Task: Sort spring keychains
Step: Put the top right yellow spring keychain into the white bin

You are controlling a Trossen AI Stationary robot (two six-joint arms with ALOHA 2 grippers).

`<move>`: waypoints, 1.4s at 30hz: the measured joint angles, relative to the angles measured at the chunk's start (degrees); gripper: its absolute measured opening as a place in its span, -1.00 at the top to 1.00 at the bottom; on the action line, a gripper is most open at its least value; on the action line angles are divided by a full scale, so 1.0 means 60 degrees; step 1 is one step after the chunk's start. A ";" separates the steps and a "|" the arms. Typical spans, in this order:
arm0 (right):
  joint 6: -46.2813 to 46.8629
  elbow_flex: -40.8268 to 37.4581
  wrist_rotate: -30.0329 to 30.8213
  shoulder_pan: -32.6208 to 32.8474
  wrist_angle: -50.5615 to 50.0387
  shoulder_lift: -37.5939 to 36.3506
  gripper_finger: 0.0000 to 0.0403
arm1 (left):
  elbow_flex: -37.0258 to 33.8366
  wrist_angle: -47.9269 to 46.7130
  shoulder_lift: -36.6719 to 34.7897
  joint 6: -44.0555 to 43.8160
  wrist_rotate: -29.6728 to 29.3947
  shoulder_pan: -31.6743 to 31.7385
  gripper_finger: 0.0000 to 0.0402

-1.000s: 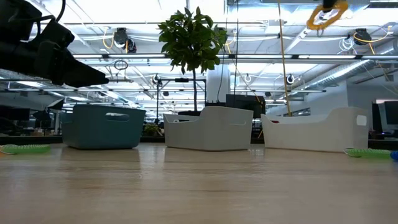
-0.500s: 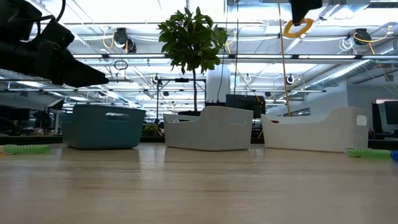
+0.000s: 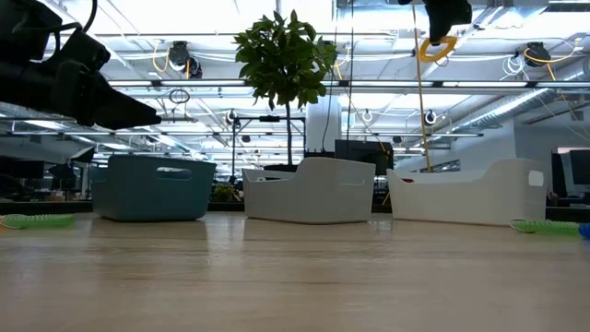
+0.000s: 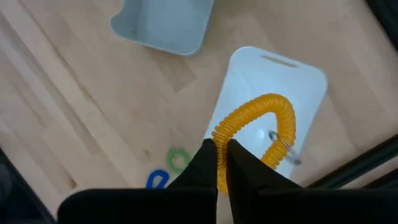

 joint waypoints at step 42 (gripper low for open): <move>0.2025 -0.7204 0.0916 -0.0816 0.4921 -0.1103 1.00 | 0.0000 -0.0006 0.0000 0.0000 -0.0002 0.0002 -0.67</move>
